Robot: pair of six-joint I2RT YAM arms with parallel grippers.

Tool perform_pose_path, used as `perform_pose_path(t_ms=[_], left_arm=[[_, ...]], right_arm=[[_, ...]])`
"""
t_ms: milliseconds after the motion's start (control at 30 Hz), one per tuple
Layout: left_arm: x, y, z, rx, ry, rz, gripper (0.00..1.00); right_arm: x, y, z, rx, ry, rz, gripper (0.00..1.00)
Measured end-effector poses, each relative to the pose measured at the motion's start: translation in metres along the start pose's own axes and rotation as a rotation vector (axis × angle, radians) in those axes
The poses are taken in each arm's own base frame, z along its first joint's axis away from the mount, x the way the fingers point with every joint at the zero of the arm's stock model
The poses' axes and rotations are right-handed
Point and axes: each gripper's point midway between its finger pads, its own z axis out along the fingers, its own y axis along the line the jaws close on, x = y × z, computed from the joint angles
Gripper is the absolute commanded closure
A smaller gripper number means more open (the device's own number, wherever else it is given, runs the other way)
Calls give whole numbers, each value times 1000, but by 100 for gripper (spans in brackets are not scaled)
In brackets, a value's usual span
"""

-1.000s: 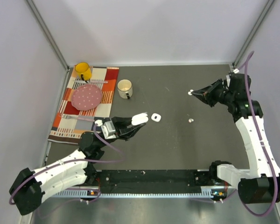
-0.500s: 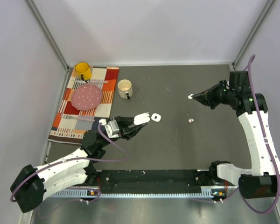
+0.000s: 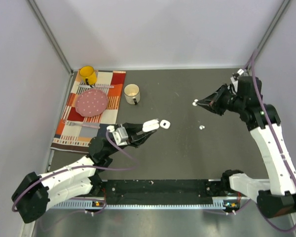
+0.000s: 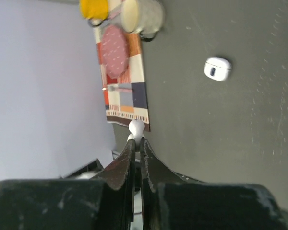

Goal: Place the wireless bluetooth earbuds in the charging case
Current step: Insert the left earbud into the left side groove of the charging case.

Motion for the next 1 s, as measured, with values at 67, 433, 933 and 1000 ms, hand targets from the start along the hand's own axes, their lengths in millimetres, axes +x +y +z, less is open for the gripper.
perform_pose_path(t_ms=[67,433,933,1000], left_arm=[[-3,0,0,-1,-10,4,100],[-13,-7,-2,28,-32,-27,100],[-20,-24,6,132,-20,-92,100],[-17,-26,6,145,-10,-101,100]], right_arm=[[7,7,-4,-113,-2,-105,100],[59,77,-67,-743,97,-839,100],[130,104,-91,-926,201,-1501,100],[137,95,-70,-856,252,-1559,100]])
